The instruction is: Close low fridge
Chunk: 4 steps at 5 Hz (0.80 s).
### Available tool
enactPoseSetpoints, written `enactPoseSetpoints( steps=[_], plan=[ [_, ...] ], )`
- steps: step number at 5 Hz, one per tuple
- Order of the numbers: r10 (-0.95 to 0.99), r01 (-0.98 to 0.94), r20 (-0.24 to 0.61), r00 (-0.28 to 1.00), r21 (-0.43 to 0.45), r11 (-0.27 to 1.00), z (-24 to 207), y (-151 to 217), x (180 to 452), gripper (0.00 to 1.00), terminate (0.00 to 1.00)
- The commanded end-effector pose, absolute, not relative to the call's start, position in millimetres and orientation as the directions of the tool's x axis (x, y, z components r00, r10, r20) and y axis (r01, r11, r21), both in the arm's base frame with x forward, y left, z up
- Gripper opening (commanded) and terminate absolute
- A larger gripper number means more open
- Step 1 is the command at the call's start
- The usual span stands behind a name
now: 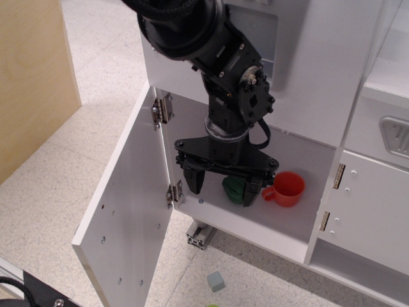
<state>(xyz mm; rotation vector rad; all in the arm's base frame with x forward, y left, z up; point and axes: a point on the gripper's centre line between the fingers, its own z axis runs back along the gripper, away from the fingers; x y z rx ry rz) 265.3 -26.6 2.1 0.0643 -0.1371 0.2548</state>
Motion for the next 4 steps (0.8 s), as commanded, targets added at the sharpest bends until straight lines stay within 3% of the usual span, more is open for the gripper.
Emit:
enactPoseSetpoints(
  steps=[1,2,4],
  plan=[
    [0.247,-0.255,0.143,0.958,0.046,0.966,2.1,-26.6,265.3,1.0,0.0],
    [0.253,-0.259,0.147,0.956,0.023,0.966,22.8,-3.6,256.4,1.0,0.0],
    [0.252,-0.273,0.172,0.952,0.11,0.956,62.1,48.8,244.7,1.0,0.0]
  ],
)
